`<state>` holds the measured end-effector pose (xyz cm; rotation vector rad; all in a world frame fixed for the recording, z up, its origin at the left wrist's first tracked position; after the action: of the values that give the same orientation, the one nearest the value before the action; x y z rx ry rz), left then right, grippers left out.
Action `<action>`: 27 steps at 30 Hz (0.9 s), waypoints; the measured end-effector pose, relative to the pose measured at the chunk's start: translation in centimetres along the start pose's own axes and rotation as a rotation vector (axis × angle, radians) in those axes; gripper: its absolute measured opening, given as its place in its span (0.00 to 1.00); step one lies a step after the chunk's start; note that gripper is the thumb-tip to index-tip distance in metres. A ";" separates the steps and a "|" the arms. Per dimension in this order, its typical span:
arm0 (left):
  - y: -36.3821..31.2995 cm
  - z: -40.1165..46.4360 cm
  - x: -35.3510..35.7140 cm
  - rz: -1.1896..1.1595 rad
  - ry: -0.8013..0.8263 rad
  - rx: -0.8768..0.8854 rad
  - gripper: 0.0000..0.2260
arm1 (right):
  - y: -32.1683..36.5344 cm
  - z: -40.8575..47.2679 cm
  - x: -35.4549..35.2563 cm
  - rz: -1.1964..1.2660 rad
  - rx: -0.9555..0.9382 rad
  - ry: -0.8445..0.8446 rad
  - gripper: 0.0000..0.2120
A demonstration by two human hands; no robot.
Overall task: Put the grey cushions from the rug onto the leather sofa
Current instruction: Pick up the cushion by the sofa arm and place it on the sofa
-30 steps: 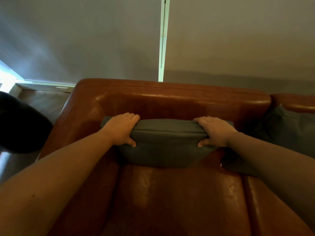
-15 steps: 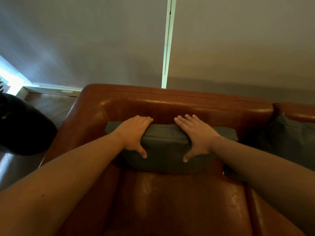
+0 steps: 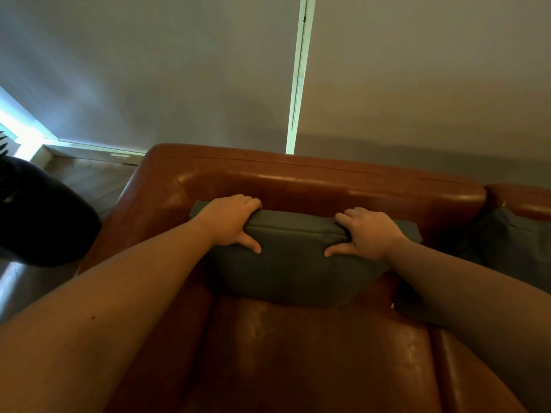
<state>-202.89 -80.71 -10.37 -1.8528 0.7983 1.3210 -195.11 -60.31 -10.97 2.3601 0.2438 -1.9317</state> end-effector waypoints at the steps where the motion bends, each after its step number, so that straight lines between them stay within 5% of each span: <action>1: 0.4 -0.4 0.0 -0.009 0.000 -0.002 0.41 | -0.4 -0.2 0.0 -0.006 0.005 -0.005 0.41; 8: 0.8 -1.1 -0.1 -0.029 0.035 -0.042 0.40 | -2.7 -0.9 -0.3 -0.051 0.074 0.029 0.42; 15: -0.9 -1.6 -1.4 -0.137 0.010 -0.073 0.50 | -3.2 -2.6 -2.9 0.075 0.179 -0.012 0.51; 27: -14.1 3.0 -5.9 -0.142 -0.123 0.140 0.45 | -4.7 -15.3 -5.1 0.139 0.309 -0.141 0.39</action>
<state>-194.70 -69.97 -2.67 -1.6695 0.6647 1.2441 -182.09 -53.58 -2.73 2.3223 -0.2402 -2.1878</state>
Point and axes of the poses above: each hand's wrist, its own z-axis towards the middle knuckle, its own x-axis out of the palm, y = z × x, the point moved 10 cm from there along z, towards the middle knuckle, and after that the axes turned 8 degrees about x, right-handed, at the moved point
